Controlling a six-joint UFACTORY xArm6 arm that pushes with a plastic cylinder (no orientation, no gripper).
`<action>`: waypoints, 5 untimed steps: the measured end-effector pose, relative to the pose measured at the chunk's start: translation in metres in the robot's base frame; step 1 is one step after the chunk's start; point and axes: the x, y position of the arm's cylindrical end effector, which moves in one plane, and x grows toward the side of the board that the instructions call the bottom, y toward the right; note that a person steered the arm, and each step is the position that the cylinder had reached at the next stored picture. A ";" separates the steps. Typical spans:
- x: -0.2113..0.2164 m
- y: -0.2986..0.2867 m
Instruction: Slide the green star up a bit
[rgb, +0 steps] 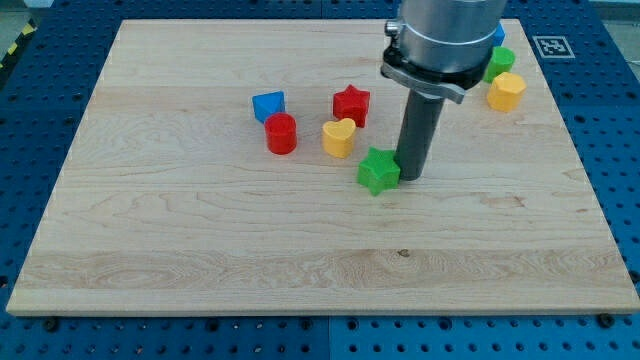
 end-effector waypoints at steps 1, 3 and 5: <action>0.009 -0.016; 0.010 -0.024; 0.026 0.007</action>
